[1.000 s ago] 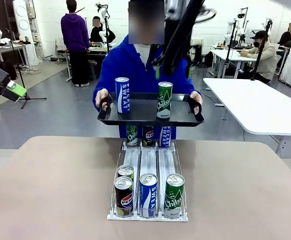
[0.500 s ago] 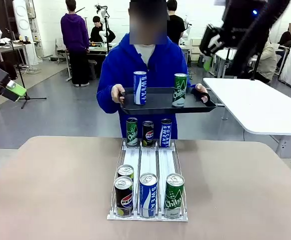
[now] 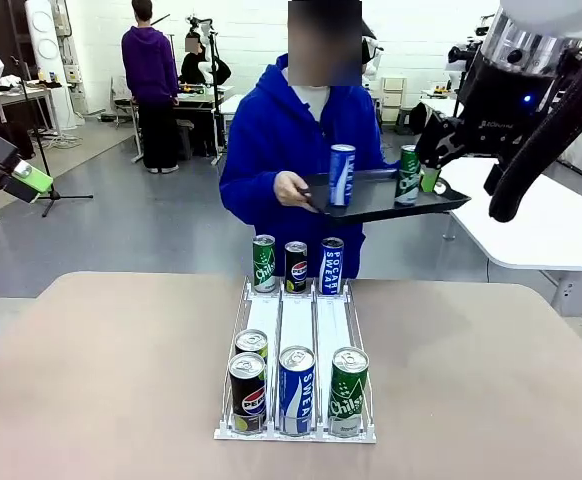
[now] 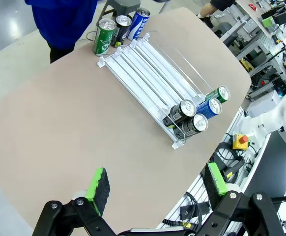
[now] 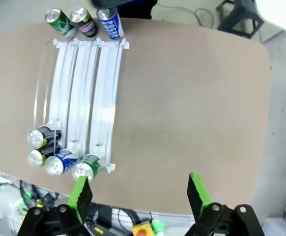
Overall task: Retrieve and hand over the desired beverage to the person.
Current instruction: Place the picked can on the Handle tray extended by the person.
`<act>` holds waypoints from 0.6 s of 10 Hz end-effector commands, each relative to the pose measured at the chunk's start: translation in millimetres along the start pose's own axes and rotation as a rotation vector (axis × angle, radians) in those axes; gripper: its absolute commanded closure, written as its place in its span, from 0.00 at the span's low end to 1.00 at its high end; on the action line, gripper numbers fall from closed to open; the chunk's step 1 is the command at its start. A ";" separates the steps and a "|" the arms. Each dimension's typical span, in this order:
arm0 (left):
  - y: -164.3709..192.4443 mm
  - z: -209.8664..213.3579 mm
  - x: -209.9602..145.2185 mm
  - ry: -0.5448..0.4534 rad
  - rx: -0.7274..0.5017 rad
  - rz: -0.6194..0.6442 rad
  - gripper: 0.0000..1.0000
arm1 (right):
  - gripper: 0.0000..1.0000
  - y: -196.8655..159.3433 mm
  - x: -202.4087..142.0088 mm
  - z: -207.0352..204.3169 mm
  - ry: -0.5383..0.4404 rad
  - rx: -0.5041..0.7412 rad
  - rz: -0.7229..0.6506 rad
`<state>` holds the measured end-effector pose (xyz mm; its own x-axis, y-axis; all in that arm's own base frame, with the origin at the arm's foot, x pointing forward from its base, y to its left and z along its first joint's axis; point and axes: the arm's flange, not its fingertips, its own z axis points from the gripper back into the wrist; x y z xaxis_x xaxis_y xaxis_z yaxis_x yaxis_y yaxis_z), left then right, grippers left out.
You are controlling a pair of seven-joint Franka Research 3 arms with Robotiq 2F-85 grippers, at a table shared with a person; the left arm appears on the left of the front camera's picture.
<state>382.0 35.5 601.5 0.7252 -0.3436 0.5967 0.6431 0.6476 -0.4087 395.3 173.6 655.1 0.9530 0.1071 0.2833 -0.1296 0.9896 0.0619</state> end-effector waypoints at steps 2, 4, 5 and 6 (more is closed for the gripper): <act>0.3 0.4 -1.3 -0.003 -0.008 -0.008 0.00 | 0.00 2.2 1.5 9.2 -0.004 -0.001 0.001; 0.3 0.4 -1.3 -0.003 -0.008 -0.008 0.00 | 0.00 2.2 1.5 9.2 -0.004 -0.001 0.001; 0.3 0.4 -1.3 -0.003 -0.008 -0.008 0.00 | 0.00 2.2 1.5 9.2 -0.004 -0.001 0.001; 0.3 0.4 -1.3 -0.003 -0.008 -0.008 0.00 | 0.00 3.7 0.9 7.7 -0.012 0.002 0.006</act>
<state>382.0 35.5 601.5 0.7252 -0.3436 0.5967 0.6431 0.6476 -0.4087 393.5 176.7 662.9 0.9489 0.1118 0.2950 -0.1356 0.9888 0.0616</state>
